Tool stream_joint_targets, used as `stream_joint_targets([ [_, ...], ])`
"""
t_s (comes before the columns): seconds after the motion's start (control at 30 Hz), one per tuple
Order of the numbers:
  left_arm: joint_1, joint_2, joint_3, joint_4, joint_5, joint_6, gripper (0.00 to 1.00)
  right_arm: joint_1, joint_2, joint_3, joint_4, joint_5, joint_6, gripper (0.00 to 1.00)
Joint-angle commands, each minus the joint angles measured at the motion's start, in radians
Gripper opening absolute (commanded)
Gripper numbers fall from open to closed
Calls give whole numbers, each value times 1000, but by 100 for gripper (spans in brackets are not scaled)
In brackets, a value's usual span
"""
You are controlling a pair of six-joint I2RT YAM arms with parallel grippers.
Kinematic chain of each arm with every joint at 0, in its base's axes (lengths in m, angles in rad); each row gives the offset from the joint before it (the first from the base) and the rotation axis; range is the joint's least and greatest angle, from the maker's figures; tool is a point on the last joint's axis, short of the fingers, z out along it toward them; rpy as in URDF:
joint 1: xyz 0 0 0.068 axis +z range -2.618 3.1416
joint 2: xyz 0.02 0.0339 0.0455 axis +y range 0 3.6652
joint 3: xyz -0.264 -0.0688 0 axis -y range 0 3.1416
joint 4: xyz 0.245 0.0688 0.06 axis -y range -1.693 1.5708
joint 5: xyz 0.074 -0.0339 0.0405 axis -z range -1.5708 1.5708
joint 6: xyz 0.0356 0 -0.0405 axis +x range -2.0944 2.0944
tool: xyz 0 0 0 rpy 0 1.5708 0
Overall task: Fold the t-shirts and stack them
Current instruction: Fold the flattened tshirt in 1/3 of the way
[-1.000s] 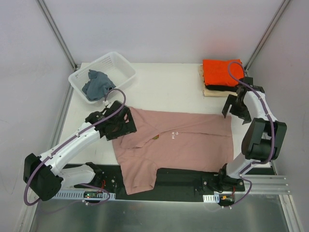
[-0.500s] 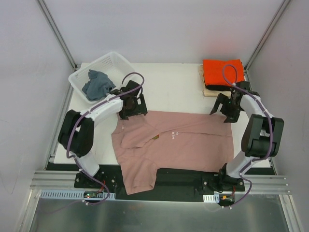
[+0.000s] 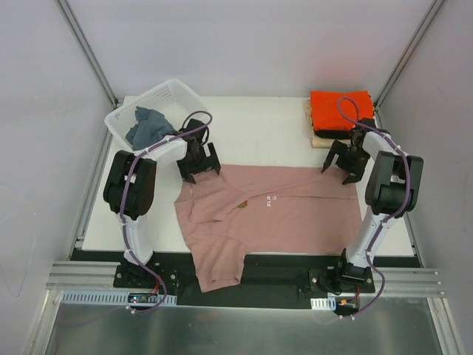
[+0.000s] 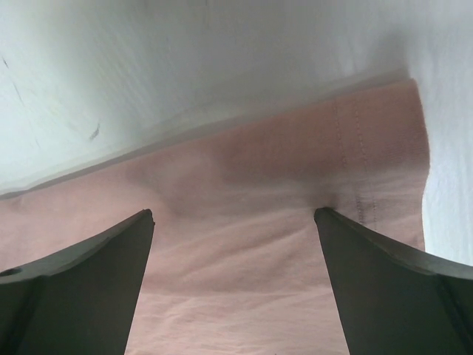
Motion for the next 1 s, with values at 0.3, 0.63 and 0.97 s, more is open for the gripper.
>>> stream_joint_targets([
  [0.3, 60, 269, 307, 17, 66, 75, 99, -29, 215, 326, -82, 60, -28, 97],
  [0.63, 69, 306, 433, 17, 132, 79, 99, -35, 221, 392, -71, 0, -30, 97],
  [0.97, 6, 91, 339, 17, 108, 101, 99, -33, -67, 228, -32, 32, -37, 97],
])
